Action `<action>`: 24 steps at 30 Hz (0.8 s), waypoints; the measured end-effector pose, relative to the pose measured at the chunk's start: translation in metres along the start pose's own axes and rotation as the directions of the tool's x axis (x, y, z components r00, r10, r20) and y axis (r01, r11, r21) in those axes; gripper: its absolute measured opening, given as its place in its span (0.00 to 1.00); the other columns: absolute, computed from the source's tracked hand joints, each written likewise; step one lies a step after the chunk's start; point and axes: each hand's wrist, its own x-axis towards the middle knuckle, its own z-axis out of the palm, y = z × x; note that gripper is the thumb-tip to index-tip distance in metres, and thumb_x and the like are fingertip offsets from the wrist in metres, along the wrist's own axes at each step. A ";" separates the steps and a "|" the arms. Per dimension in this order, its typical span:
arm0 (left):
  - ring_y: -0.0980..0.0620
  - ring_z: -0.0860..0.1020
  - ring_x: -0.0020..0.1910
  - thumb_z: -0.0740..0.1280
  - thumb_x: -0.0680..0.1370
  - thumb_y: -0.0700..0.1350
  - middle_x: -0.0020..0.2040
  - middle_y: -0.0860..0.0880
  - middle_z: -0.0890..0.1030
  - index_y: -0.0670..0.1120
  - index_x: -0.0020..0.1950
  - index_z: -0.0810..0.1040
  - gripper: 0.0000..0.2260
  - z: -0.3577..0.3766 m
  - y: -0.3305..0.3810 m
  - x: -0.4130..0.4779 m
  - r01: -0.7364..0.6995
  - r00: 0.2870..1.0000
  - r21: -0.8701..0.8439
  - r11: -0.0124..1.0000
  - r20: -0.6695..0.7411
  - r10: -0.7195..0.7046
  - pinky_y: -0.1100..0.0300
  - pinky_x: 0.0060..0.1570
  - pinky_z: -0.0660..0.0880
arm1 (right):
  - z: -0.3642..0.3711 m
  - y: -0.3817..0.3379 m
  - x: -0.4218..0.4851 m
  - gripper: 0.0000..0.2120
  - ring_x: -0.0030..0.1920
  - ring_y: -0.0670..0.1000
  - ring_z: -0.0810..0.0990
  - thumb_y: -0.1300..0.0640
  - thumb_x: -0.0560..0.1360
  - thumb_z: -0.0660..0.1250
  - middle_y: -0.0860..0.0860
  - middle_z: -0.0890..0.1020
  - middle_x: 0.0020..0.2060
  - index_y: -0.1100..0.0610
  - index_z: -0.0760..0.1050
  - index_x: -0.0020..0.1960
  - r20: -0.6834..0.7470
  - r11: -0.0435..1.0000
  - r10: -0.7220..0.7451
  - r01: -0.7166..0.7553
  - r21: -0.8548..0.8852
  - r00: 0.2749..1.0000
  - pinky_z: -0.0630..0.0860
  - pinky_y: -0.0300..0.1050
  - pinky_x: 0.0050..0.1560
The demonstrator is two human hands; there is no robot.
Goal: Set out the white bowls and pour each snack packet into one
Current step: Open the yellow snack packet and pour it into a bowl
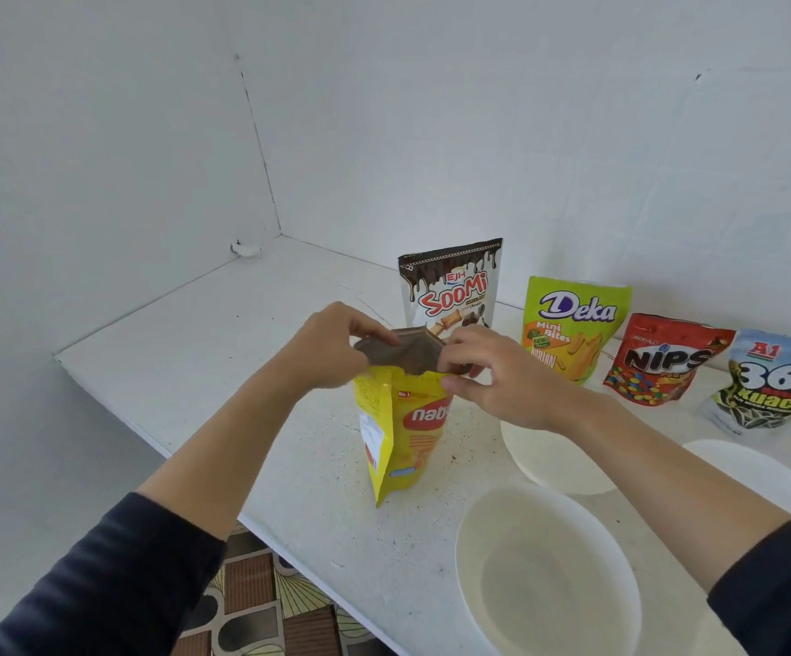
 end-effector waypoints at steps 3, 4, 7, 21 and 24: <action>0.59 0.72 0.30 0.67 0.76 0.31 0.48 0.50 0.86 0.49 0.51 0.88 0.16 -0.001 -0.006 0.003 0.021 0.999 -0.053 0.998 -0.037 -0.023 0.68 0.28 0.65 | -0.004 0.001 0.000 0.03 0.50 0.51 0.69 0.59 0.79 0.68 0.51 0.75 0.45 0.57 0.77 0.46 0.077 0.998 -0.009 0.014 -0.069 0.997 0.67 0.46 0.51; 0.59 0.72 0.30 0.66 0.76 0.31 0.49 0.49 0.86 0.49 0.50 0.88 0.16 0.001 -0.007 0.003 0.034 0.998 -0.071 0.997 -0.047 -0.038 0.67 0.28 0.66 | -0.003 0.001 0.001 0.04 0.50 0.50 0.68 0.59 0.79 0.68 0.50 0.75 0.44 0.56 0.77 0.45 0.070 0.995 -0.014 0.021 -0.098 0.997 0.64 0.43 0.51; 0.60 0.71 0.23 0.63 0.75 0.30 0.51 0.51 0.86 0.48 0.52 0.88 0.19 0.006 -0.002 0.001 0.026 1.000 -0.175 0.984 -0.007 -0.028 0.69 0.25 0.69 | -0.001 0.000 0.006 0.04 0.51 0.48 0.68 0.56 0.78 0.69 0.49 0.76 0.46 0.55 0.78 0.46 0.005 0.992 -0.021 0.022 -0.127 1.000 0.62 0.41 0.50; 0.57 0.71 0.24 0.63 0.76 0.29 0.39 0.52 0.84 0.47 0.49 0.87 0.16 0.009 -0.020 0.002 0.039 0.990 -0.341 0.939 -0.116 -0.083 0.67 0.28 0.69 | 0.006 0.014 0.005 0.07 0.56 0.49 0.69 0.50 0.77 0.71 0.43 0.80 0.47 0.53 0.80 0.46 -0.034 0.988 -0.065 0.059 -0.145 0.997 0.68 0.50 0.57; 0.54 0.75 0.28 0.65 0.80 0.33 0.47 0.48 0.87 0.49 0.54 0.84 0.13 0.012 -0.021 -0.002 0.018 0.989 -0.425 0.905 -0.126 -0.079 0.63 0.32 0.74 | 0.011 0.012 0.006 0.06 0.59 0.48 0.70 0.50 0.76 0.71 0.39 0.79 0.46 0.52 0.82 0.50 -0.148 0.984 -0.087 0.062 -0.166 0.985 0.65 0.52 0.58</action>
